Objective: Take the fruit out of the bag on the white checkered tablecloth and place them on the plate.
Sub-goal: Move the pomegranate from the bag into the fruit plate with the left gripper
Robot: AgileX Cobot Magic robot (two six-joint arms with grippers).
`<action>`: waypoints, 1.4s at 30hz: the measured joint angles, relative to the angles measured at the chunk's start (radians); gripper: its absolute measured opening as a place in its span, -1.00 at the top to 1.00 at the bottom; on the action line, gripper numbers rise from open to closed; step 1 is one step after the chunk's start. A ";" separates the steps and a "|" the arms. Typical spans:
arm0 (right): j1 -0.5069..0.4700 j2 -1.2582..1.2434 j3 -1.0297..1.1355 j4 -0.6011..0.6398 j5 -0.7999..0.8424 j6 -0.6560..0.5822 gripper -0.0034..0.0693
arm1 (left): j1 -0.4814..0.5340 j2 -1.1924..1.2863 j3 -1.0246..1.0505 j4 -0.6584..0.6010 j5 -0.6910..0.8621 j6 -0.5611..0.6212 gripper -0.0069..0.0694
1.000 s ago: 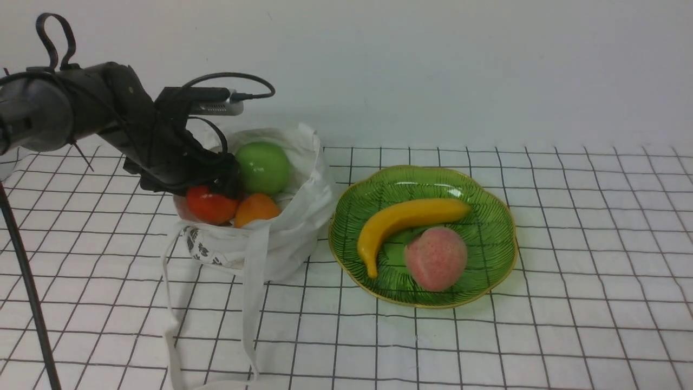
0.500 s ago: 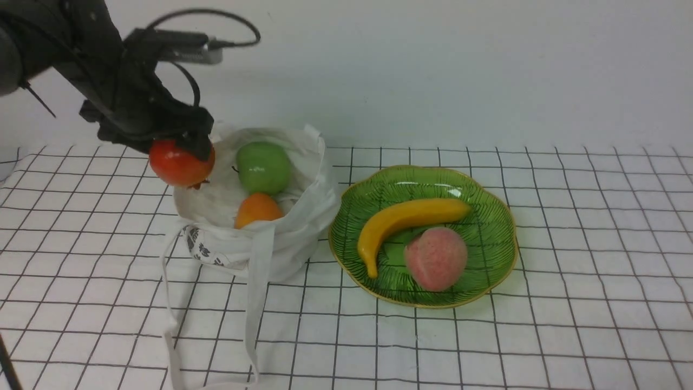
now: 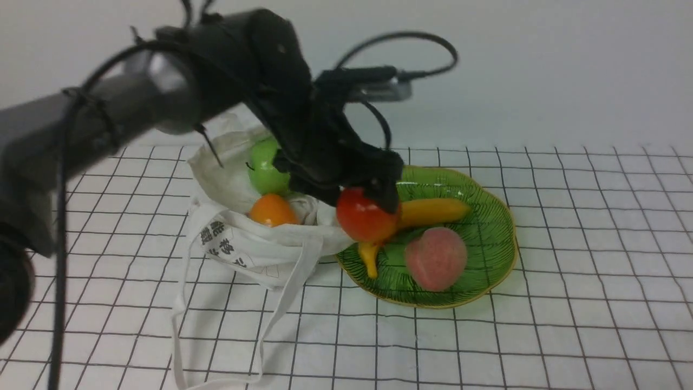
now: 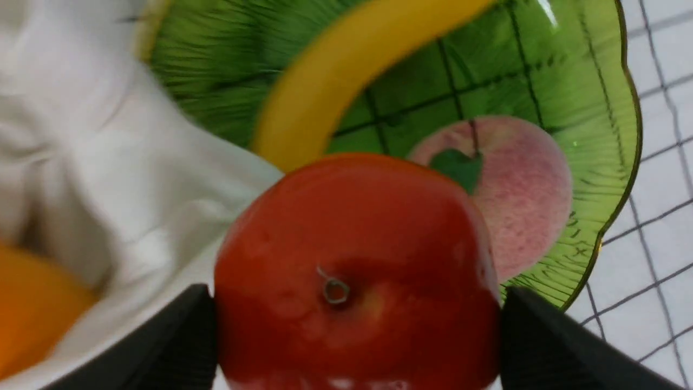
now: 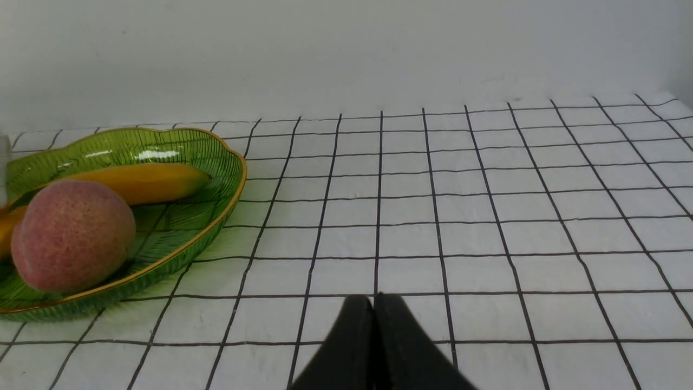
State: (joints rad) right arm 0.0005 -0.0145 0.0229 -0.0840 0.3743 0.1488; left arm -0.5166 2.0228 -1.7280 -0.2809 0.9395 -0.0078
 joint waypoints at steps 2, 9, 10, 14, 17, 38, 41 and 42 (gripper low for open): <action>0.000 0.000 0.000 0.000 0.000 0.000 0.94 | -0.049 0.030 0.000 0.055 -0.021 -0.036 -0.76; 0.000 0.000 0.000 0.000 0.000 0.000 0.94 | -0.139 0.073 0.002 0.274 -0.045 -0.136 -0.76; 0.000 0.000 0.000 0.000 0.000 0.000 0.94 | -0.144 0.071 0.002 0.301 -0.061 -0.147 -0.76; 0.000 0.000 0.000 0.000 0.000 0.000 0.94 | -0.148 0.070 0.002 0.318 -0.084 -0.157 -0.76; 0.000 0.000 0.000 0.000 0.000 0.000 0.94 | -0.150 0.070 0.002 0.315 -0.085 -0.153 -0.78; 0.000 0.000 0.000 0.000 0.000 0.000 0.94 | -0.153 0.071 0.002 0.216 -0.130 -0.156 -0.87; 0.000 0.000 0.000 0.000 0.000 0.000 0.94 | -0.153 0.072 -0.004 0.203 -0.120 -0.170 -0.87; 0.000 0.000 0.000 0.000 0.000 0.000 0.94 | -0.152 0.073 -0.015 0.200 -0.113 -0.176 -0.87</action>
State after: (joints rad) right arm 0.0005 -0.0145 0.0229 -0.0840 0.3743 0.1488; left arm -0.6686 2.0954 -1.7429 -0.0812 0.8267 -0.1841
